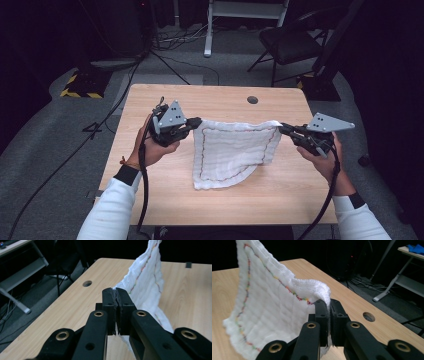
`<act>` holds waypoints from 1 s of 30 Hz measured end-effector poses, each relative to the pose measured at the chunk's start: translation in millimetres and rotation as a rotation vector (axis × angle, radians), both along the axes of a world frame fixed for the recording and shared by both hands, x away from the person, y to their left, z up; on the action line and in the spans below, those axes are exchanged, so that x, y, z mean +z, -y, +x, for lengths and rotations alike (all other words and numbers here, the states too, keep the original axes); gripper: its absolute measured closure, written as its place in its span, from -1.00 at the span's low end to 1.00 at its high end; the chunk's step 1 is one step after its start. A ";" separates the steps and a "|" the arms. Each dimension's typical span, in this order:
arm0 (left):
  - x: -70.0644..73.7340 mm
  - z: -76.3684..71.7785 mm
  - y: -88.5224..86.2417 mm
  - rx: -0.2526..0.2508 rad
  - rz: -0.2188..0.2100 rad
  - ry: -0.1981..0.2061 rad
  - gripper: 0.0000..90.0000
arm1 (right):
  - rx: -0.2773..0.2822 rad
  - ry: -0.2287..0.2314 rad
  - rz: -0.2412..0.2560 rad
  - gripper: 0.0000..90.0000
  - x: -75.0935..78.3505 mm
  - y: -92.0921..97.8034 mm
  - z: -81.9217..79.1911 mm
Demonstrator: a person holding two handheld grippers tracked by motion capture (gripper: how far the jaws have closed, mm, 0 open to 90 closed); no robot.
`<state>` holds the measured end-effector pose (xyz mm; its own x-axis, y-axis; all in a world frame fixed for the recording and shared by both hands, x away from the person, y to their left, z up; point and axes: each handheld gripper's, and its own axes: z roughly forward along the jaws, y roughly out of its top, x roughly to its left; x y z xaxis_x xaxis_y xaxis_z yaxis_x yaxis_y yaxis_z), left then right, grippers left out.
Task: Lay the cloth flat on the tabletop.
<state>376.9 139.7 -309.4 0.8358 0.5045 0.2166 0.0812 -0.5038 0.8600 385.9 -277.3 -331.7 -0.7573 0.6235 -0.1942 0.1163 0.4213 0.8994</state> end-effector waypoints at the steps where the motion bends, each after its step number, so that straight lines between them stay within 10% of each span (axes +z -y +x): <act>1: 0.8 -4.5 -0.7 -0.013 -0.001 0.001 0.93 | 0.007 0.003 0.000 0.92 1.1 0.3 -4.7; 8: 10.2 -25.4 -5.8 -0.033 -0.003 0.028 0.93 | 0.045 0.076 0.018 0.92 13.8 7.2 -38.5; 15: 3.2 -12.6 -3.7 -0.016 0.000 0.022 0.93 | 0.045 0.070 0.008 0.92 17.9 3.1 -35.1; 30: -80.2 105.8 18.3 0.207 0.045 -0.126 0.93 | -0.124 -0.072 -0.126 0.91 -37.6 -19.4 87.3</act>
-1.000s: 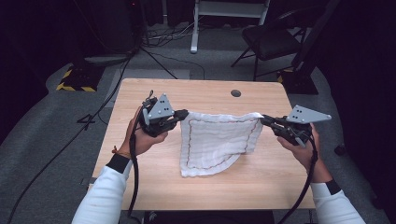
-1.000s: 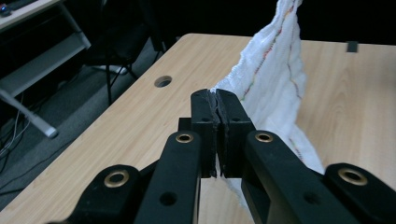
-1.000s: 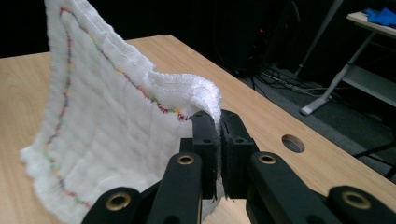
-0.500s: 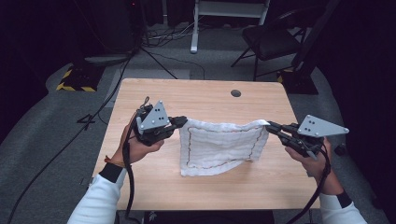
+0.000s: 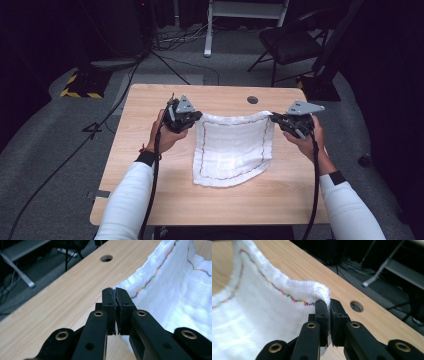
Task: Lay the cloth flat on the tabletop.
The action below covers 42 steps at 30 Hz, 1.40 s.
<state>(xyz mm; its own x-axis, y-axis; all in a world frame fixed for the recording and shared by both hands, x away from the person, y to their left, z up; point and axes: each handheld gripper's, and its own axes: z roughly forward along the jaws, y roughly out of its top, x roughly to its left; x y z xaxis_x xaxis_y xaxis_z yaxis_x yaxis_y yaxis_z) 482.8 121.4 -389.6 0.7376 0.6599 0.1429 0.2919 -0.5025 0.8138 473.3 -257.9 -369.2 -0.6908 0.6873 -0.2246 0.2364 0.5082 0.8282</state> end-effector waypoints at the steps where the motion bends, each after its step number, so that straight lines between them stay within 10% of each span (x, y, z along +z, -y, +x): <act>1: -3.7 5.1 2.4 0.024 0.024 0.012 0.93 | -0.011 -0.011 -0.006 0.88 -3.5 -1.2 6.4; 5: -18.8 25.8 6.5 0.176 0.081 0.014 0.75 | -0.121 -0.052 -0.039 0.45 -22.4 -7.7 34.4; 9: -28.8 28.0 6.2 0.181 0.049 -0.049 0.41 | -0.142 -0.110 -0.018 0.20 -36.4 -4.8 37.7; 21: -72.3 -38.1 14.8 -0.047 0.049 -0.233 -0.43 | -0.017 -0.245 -0.030 -0.11 -88.2 16.1 -20.8; 31: -91.8 -75.1 6.8 -0.078 0.074 -0.284 -0.51 | 0.008 -0.293 -0.125 -0.12 -116.4 14.8 -52.8; 42: -106.0 -93.5 -0.6 -0.068 0.097 -0.303 -0.51 | -0.020 -0.320 -0.110 -0.17 -118.3 31.9 -76.7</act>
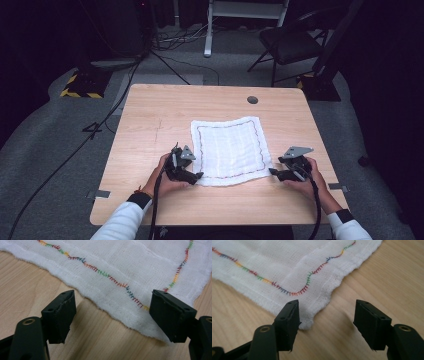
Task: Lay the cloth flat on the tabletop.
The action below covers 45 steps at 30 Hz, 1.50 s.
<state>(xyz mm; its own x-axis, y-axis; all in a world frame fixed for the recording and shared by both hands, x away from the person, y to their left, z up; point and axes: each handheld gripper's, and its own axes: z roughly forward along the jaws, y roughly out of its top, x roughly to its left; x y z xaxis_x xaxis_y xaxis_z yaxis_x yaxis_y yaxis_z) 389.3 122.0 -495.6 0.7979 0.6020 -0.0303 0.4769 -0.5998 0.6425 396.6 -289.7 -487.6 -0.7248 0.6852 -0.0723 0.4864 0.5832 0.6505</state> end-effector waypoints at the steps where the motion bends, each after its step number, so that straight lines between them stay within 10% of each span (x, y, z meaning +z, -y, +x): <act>1: 0.0 -1.5 0.3 0.005 -0.003 0.000 -0.51 | -0.007 -0.005 0.008 -0.17 -0.3 3.1 -3.8; 24: 9.0 -41.0 2.0 -0.038 0.000 0.017 -0.51 | 0.010 0.004 -0.008 -0.19 4.1 21.3 -55.0; 33: 21.6 -6.8 -15.0 0.050 -0.057 0.057 -0.52 | 0.093 0.072 0.064 -0.19 21.4 -6.5 -51.0; 45: 29.5 51.0 -17.6 0.147 -0.071 0.120 -0.49 | 0.323 0.095 0.042 -0.11 22.8 -95.1 -52.2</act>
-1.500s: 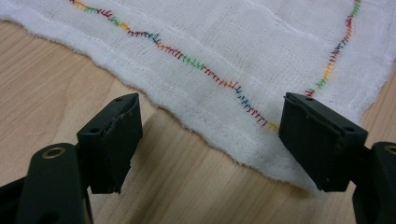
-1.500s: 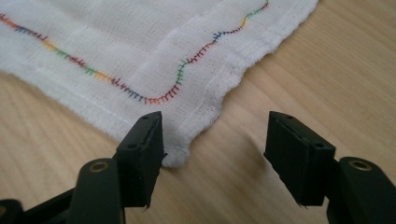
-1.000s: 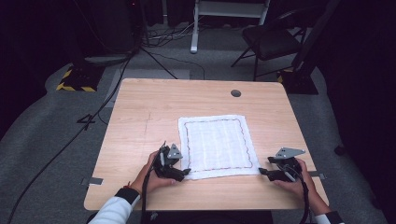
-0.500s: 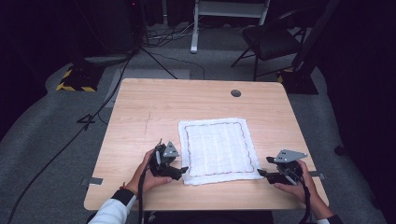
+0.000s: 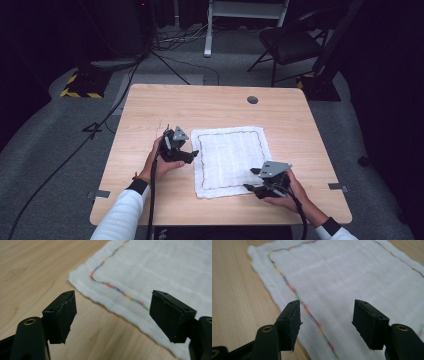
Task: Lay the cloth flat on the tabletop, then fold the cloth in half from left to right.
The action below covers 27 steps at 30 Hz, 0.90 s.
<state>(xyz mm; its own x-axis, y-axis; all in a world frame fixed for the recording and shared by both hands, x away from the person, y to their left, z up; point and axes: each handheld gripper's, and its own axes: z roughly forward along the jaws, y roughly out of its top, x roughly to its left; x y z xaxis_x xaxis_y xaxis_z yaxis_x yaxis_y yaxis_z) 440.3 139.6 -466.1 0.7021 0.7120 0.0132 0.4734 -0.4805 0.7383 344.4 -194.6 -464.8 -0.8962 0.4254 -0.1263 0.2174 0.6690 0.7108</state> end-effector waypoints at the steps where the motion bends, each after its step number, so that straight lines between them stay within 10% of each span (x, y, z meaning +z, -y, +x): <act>1: 0.4 3.5 0.2 0.005 -0.001 -0.001 -0.50 | 0.019 0.007 -0.001 -0.10 0.7 -8.8 -0.7; 17: -28.9 65.2 13.8 0.177 -0.030 -0.072 -0.50 | 0.272 0.005 -0.028 -0.04 -18.4 -122.2 -13.2; 20: -33.3 66.4 18.5 0.152 0.026 -0.075 -0.52 | 0.284 -0.004 -0.031 -0.01 -24.3 -130.3 -14.0; 27: -32.9 66.0 15.1 0.087 0.001 -0.082 -0.27 | 0.256 -0.024 -0.015 0.19 -29.2 -131.2 -12.4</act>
<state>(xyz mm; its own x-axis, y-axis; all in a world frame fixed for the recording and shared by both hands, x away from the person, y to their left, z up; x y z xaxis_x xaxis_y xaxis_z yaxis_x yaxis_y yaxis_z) 506.3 124.6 -499.1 0.6367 0.7700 -0.0410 0.5717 -0.4356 0.6953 331.9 -63.4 -494.0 -0.9772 0.1827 -0.1079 0.0566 0.7146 0.6972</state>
